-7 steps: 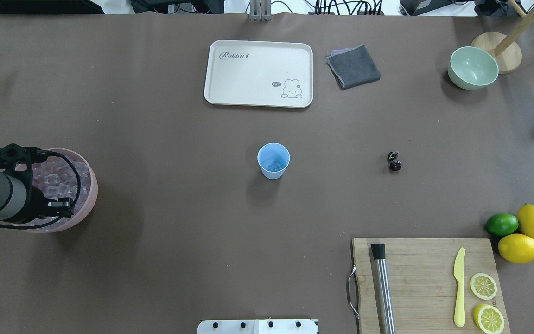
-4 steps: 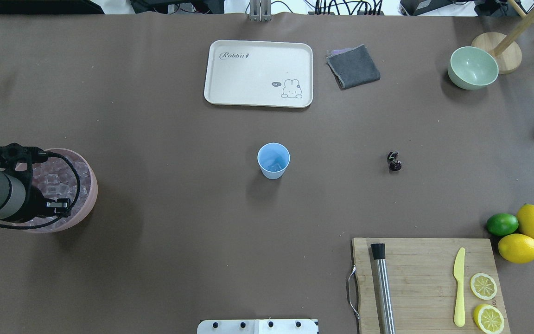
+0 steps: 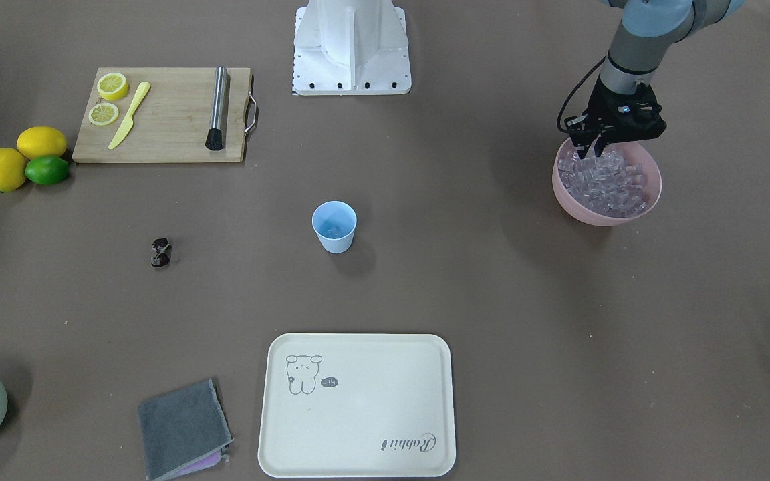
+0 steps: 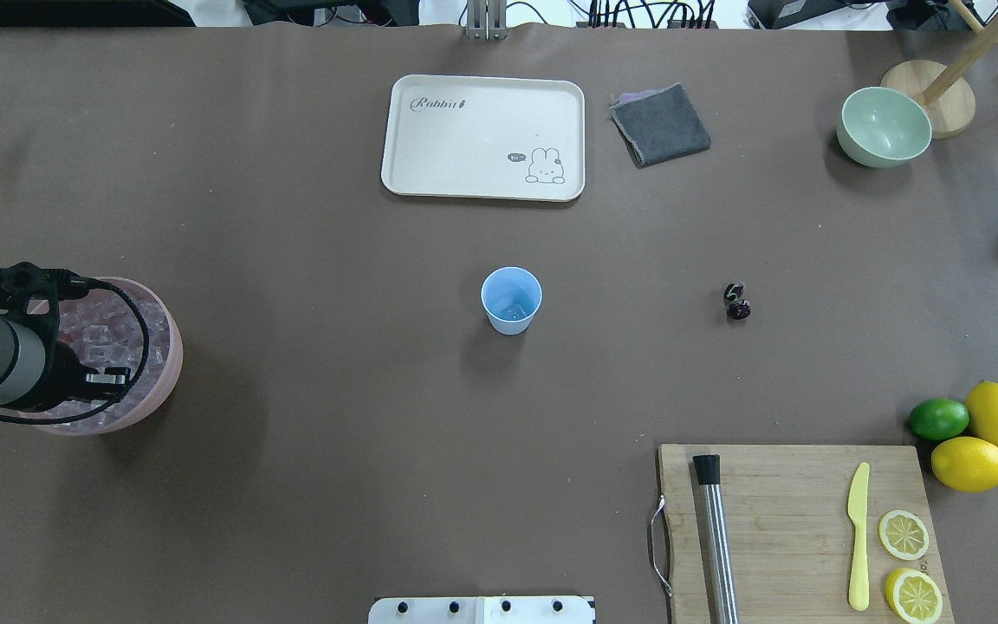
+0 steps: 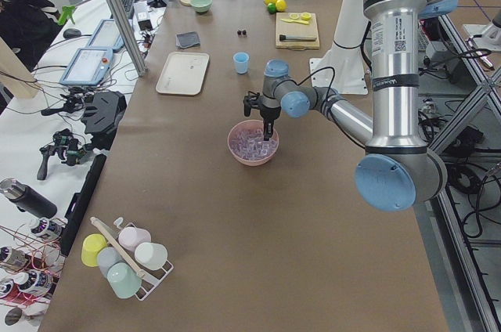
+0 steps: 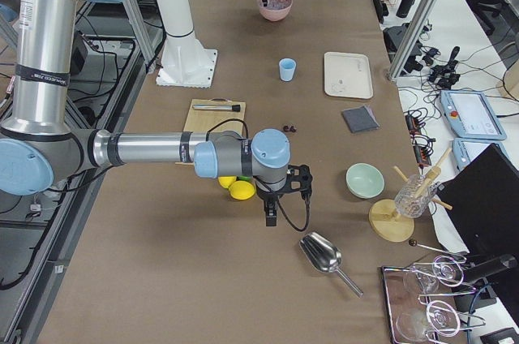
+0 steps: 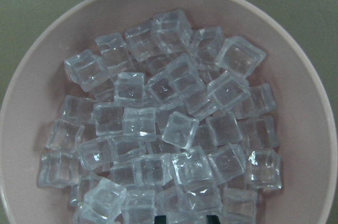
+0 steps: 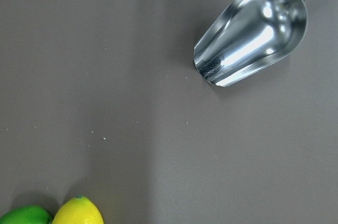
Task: Put ice and cherries in cup
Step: 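Lower the left gripper into the bowl and grasp another ice cube, then carry the ice cube with the left gripper over the light-blue cup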
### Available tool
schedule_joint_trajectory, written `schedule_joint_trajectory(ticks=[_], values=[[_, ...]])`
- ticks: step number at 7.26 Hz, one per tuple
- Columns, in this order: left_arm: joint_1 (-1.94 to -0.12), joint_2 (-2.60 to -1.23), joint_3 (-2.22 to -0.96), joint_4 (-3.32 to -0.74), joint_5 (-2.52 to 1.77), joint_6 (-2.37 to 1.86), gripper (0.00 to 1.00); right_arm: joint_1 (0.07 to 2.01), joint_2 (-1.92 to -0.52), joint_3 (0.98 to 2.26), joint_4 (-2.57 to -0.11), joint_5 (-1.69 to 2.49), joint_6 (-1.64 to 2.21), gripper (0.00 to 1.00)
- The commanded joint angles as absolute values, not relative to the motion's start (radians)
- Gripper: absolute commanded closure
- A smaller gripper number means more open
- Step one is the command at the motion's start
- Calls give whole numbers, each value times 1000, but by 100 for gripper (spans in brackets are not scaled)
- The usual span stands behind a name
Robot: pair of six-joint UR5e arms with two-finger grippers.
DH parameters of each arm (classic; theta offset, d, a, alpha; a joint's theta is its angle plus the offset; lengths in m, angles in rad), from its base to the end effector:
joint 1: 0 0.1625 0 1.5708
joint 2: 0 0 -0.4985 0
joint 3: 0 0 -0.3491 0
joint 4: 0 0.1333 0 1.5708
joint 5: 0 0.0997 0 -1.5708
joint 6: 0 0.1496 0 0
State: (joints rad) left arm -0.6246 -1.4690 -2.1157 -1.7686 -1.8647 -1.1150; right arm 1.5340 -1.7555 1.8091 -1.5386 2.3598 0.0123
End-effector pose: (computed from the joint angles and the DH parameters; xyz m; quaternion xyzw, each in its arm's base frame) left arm 0.2964 -0.3246 0.5639 0.0411 0.3387 -0.0332 0.9394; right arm 0.0137 -0.3662 0.7303 0.0302 -0.3848 -0.0278 0.9221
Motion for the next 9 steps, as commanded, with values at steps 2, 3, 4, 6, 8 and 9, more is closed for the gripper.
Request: schedule_joint_trajectory(ticks=[2,3,4,6,8,9], values=[[-721,-1466,-2132,-1766,-1875,-988,94,1534,-1753,1809,-1539,2368,14,0],[-759,-1471,-2135,-1766,-1875,-924,100,1534,-1750,1809,-1539,2365,14,0],[-802,-1489,-2137,-1767,-1876,-878,100,1534,-1750,1809,-1539,2367,12,0],[-824,-1686,-2125,-1766,-1868,-877,100,1534,-1749,1807,-1537,2367,11,0],[-815,-1906,-2041,-1766,-1868,-925,100,1534,-1746,1812,-1536,2373,11,0],[-778,-1987,-2005,-1772,-1865,-978,100,1534,-1746,1812,-1534,2376,11,0]])
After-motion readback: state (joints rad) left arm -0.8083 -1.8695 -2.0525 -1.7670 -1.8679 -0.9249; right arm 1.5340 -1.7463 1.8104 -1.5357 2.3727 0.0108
